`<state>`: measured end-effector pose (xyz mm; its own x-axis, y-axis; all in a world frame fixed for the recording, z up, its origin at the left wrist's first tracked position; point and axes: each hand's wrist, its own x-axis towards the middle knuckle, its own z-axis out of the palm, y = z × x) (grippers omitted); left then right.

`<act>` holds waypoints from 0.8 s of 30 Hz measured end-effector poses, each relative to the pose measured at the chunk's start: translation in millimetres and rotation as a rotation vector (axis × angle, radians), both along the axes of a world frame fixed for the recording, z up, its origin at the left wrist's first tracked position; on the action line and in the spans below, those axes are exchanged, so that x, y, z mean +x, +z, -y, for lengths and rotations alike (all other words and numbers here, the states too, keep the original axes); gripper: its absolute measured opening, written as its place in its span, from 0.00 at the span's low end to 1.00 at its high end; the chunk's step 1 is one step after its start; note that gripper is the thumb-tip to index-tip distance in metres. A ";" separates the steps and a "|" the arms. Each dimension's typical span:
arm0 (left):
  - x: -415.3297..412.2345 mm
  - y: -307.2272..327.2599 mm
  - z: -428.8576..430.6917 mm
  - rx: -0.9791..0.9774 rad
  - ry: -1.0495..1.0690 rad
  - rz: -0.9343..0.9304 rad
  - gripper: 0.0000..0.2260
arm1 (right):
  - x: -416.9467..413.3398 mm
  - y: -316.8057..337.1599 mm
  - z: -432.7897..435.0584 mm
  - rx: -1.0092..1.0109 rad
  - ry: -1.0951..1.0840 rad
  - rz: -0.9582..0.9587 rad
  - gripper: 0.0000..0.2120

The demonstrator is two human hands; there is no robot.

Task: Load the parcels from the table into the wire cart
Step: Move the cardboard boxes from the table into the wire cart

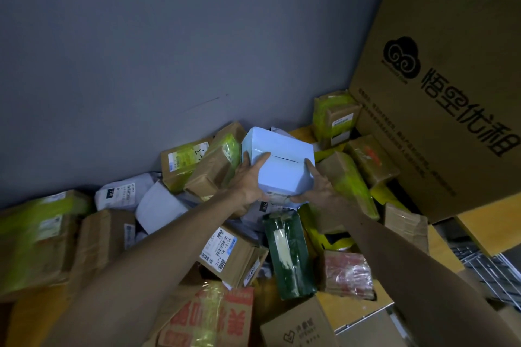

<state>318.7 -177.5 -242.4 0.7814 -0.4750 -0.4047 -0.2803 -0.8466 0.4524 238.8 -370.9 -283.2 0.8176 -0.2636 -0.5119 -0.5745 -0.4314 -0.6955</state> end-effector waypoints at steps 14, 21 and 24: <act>-5.1 54.8 -15.9 -0.239 0.192 0.030 0.49 | -10.0 58.9 -12.4 0.253 -0.090 0.286 0.57; -24.2 79.7 -21.5 -0.269 0.177 0.079 0.48 | -21.7 81.3 -7.4 0.274 -0.074 0.326 0.57; -32.9 88.2 -20.8 -0.327 0.192 0.030 0.48 | -34.0 88.1 -0.5 0.267 -0.012 0.355 0.56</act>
<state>285.8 -156.7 -154.2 0.8783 -0.4185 -0.2313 -0.1477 -0.6975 0.7012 204.9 -370.4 -195.0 0.9525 -0.1713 -0.2517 -0.2843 -0.2049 -0.9366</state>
